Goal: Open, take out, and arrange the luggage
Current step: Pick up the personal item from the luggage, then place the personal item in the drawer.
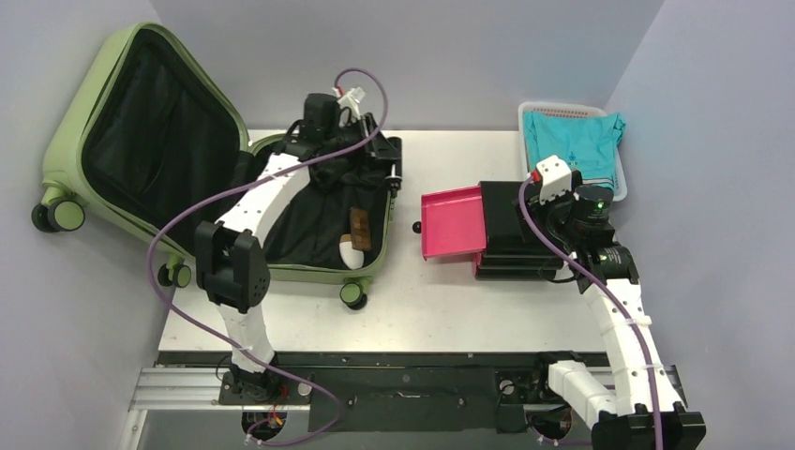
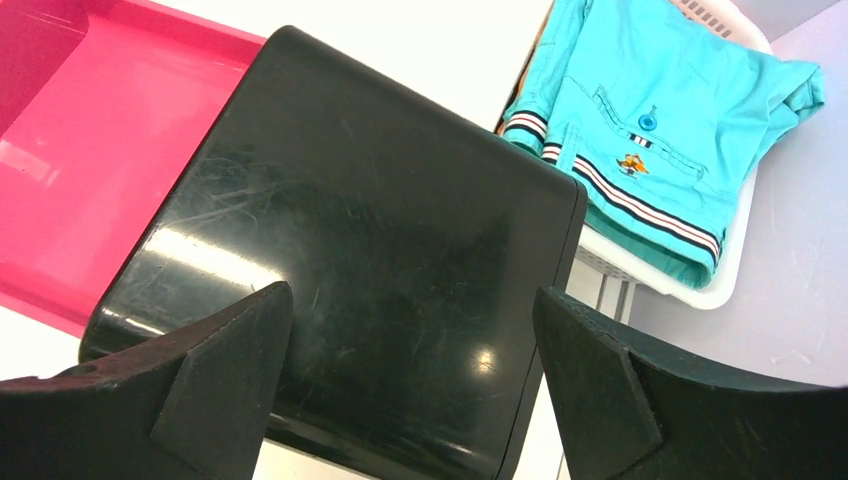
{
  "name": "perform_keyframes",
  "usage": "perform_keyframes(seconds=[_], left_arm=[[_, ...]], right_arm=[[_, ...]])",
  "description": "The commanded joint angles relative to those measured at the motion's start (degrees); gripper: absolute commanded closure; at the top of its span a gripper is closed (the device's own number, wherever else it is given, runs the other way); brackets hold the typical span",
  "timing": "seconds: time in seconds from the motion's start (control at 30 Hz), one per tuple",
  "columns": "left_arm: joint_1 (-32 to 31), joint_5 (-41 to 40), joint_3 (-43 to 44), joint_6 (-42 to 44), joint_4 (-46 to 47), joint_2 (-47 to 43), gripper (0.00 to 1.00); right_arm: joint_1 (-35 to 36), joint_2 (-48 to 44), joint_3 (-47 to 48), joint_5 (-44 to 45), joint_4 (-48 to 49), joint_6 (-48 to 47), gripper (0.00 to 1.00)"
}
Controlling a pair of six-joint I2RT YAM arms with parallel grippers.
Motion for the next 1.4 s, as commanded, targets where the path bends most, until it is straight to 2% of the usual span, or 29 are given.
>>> perform_keyframes(seconds=[0.0,0.23,0.47,0.9,1.07,1.2,1.37], left_arm=[[-5.7,-0.2,0.1,-1.7,4.7,-2.5,1.0],[-12.3,-2.7,1.7,0.9,3.2,2.2,1.0],[-15.7,-2.6,4.3,2.0,2.2,6.8,1.0],[-18.4,-5.2,5.1,3.9,0.4,10.4,0.98],[-18.8,-5.5,5.1,4.2,0.3,10.5,0.97],[-18.9,-5.5,5.1,4.3,0.1,10.7,0.96],[-18.9,-5.5,5.0,4.3,0.1,10.9,0.95]], right_arm=[[-1.0,0.5,-0.8,1.8,3.2,1.4,0.15],[-1.9,1.2,-1.0,1.6,3.3,1.6,0.15],[-2.0,1.3,-1.2,0.7,3.0,1.7,0.15],[-2.0,2.5,-1.4,-0.6,2.5,1.3,0.15],[-1.8,1.6,-0.3,-5.9,0.7,0.1,0.15],[1.2,0.2,1.3,-9.2,-2.9,-5.6,0.15],[7.2,0.8,6.0,-10.9,-12.0,-19.4,0.15]])
